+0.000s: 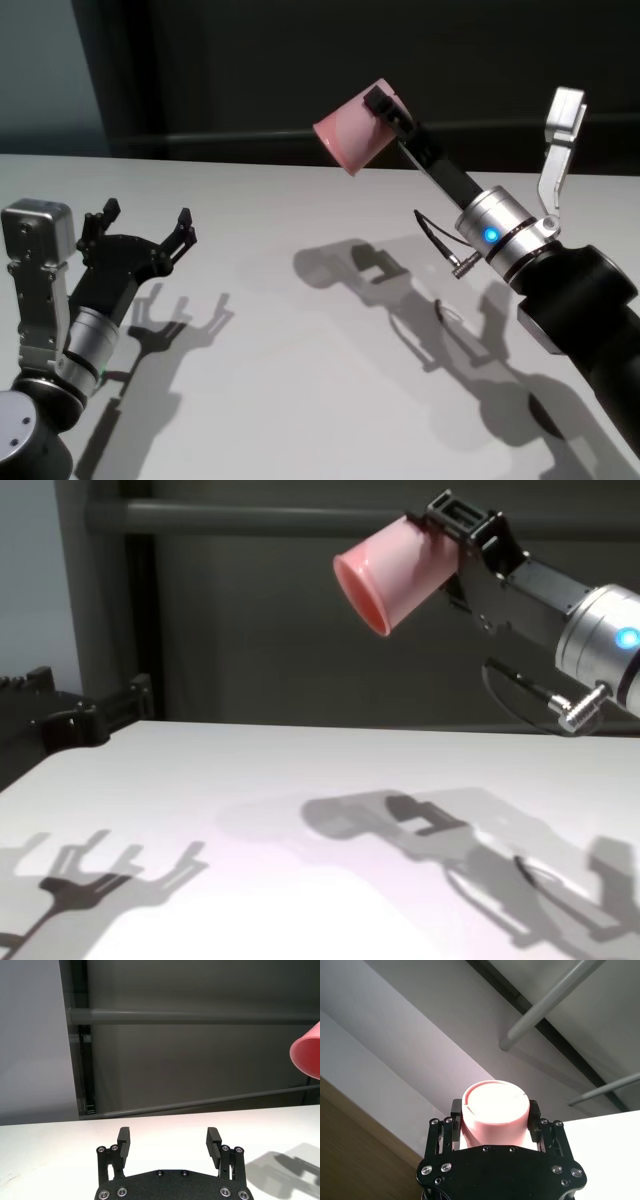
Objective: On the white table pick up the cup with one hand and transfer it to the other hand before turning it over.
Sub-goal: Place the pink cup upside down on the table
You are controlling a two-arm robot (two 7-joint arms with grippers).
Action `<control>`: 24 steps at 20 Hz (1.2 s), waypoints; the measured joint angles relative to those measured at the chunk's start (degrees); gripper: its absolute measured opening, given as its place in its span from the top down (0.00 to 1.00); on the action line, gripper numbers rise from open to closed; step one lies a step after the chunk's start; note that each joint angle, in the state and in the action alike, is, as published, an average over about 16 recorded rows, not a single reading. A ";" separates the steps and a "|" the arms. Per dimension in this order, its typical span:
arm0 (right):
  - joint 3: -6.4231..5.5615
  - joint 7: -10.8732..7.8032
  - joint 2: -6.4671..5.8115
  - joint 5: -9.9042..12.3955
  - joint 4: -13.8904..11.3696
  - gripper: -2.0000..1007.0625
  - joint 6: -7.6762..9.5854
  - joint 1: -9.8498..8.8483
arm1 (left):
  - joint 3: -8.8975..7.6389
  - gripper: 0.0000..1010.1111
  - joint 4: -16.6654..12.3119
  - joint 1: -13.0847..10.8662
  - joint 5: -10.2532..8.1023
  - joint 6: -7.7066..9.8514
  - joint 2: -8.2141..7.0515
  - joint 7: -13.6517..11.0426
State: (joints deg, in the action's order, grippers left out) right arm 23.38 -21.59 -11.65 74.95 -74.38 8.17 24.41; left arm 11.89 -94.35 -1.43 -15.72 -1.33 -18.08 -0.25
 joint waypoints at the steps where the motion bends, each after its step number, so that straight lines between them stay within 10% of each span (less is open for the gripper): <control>1: 0.71 0.57 -0.52 -1.07 -0.14 0.27 -0.16 0.28 | 0.00 0.01 0.00 0.00 0.00 0.00 0.00 0.00; 12: 8.45 5.53 -5.06 -13.35 -1.15 0.27 -0.50 3.59 | 0.00 0.01 -0.01 0.00 -0.02 0.02 0.00 0.00; 24: 14.28 9.03 -7.42 -26.10 -2.42 0.27 0.50 6.12 | 0.00 0.01 -0.01 0.00 -0.02 0.02 0.00 0.00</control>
State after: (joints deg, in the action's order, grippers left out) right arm 37.66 -12.57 -19.06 48.85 -76.80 8.67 30.53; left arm 11.89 -94.36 -1.42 -15.74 -1.31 -18.08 -0.25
